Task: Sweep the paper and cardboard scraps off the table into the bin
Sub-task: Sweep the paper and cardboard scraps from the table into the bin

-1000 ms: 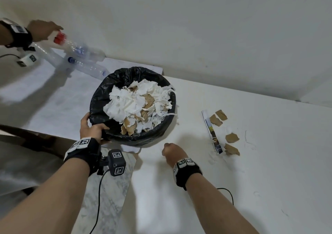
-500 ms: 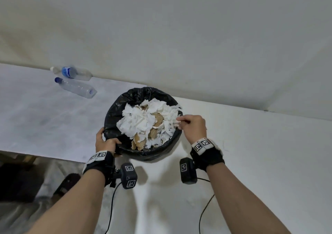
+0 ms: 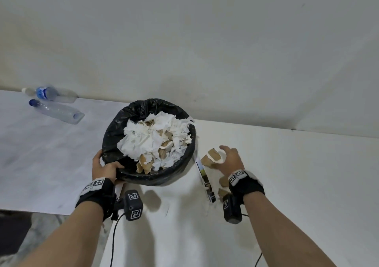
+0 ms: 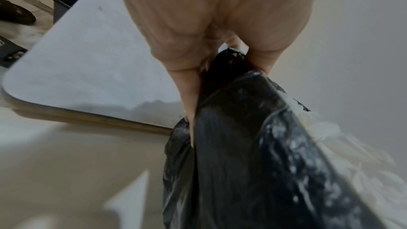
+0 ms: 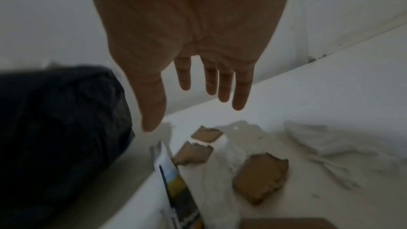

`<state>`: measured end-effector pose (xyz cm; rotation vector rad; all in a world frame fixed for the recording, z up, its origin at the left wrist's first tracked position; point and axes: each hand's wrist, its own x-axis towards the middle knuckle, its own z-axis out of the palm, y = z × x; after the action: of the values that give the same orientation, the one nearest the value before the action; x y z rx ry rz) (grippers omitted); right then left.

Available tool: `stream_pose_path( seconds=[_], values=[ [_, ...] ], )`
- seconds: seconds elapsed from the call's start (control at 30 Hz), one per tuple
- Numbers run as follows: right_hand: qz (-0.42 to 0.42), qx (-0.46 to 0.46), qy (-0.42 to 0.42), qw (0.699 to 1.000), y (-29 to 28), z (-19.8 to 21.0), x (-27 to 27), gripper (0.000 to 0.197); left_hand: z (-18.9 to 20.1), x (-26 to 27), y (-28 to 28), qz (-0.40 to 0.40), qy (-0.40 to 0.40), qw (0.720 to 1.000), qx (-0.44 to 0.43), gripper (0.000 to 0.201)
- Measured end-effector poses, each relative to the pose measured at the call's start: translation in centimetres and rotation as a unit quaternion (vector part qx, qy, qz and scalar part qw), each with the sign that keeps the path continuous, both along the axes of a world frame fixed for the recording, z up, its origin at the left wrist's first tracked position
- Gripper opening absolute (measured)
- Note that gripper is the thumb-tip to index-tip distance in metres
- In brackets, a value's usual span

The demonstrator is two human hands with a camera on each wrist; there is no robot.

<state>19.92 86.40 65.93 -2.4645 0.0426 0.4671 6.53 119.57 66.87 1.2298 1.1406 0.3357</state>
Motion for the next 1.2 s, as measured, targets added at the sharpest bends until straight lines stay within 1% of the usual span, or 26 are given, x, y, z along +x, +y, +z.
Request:
stream_pose_path(
  seconds=[0.07,0.1,0.23,0.3,0.37,0.43,0.5,0.63,0.67,0.73,0.77,0.83,0.9,0.97,1.07,1.17,1.2],
  values=[
    [0.065,-0.068,0.041,0.995,0.5,-2.0,0.5,0.104,-0.4,1.2,0.1,0.014,-0.001,1.000,0.004,0.085],
    [0.086,-0.094,0.056,0.990,0.8,-2.7,0.8,0.111,-0.6,1.7,0.2,0.020,-0.003,1.000,0.001,0.085],
    [0.115,-0.123,0.100,0.981,2.4,-5.6,2.1,0.124,-1.2,3.7,0.4,0.022,-0.009,1.000,-0.007,0.086],
    [0.118,-0.166,0.090,0.975,3.2,-7.0,2.6,0.126,-1.3,4.4,0.5,0.023,-0.010,1.000,-0.009,0.087],
    [0.133,-0.199,0.074,0.968,3.7,-7.7,2.9,0.115,-1.4,4.8,0.6,0.025,-0.011,1.000,-0.008,0.087],
    [0.148,-0.201,0.067,0.966,4.0,-7.5,3.1,0.099,-1.3,5.1,0.6,0.030,-0.013,0.999,-0.013,0.087],
    [0.134,-0.174,0.071,0.973,4.2,-7.3,3.3,0.082,-1.1,5.1,0.4,0.031,-0.014,0.999,-0.015,0.087],
    [0.075,-0.079,0.064,0.992,4.5,-7.8,3.0,0.034,-1.0,4.8,0.0,0.030,-0.016,0.999,-0.021,0.087],
    [0.059,-0.060,0.058,0.995,4.4,-8.1,3.0,0.027,-1.0,4.7,0.0,0.030,-0.016,0.999,-0.023,0.087],
    [0.029,-0.030,0.053,0.998,4.2,-8.1,2.6,0.025,-1.0,4.3,-0.2,0.025,-0.016,0.999,-0.023,0.087],
    [0.017,-0.025,0.054,0.998,4.0,-7.7,2.6,0.026,-1.0,4.1,-0.2,0.024,-0.016,0.999,-0.024,0.087],
    [0.020,-0.028,0.048,0.998,3.5,-6.5,2.4,0.024,-1.0,3.6,-0.1,0.020,-0.016,0.999,-0.025,0.088],
    [0.010,-0.012,0.027,1.000,2.8,-4.9,2.6,0.021,-1.0,3.2,0.0,0.011,-0.013,1.000,-0.022,0.089],
    [-0.015,0.031,-0.009,0.999,1.9,-1.8,3.0,0.019,-0.7,2.8,-0.1,-0.001,-0.015,1.000,-0.023,0.088],
    [-0.033,0.075,-0.077,0.994,1.1,4.5,4.2,0.014,0.1,2.0,-0.4,-0.017,-0.011,1.000,-0.020,0.086],
    [-0.029,0.109,-0.131,0.985,1.9,10.4,5.8,0.031,1.1,1.1,-1.2,-0.044,-0.006,0.999,-0.012,0.084],
    [-0.017,0.119,-0.148,0.982,2.5,11.9,6.0,0.032,1.5,1.0,-1.7,-0.057,-0.003,0.998,-0.007,0.082]
  ],
)
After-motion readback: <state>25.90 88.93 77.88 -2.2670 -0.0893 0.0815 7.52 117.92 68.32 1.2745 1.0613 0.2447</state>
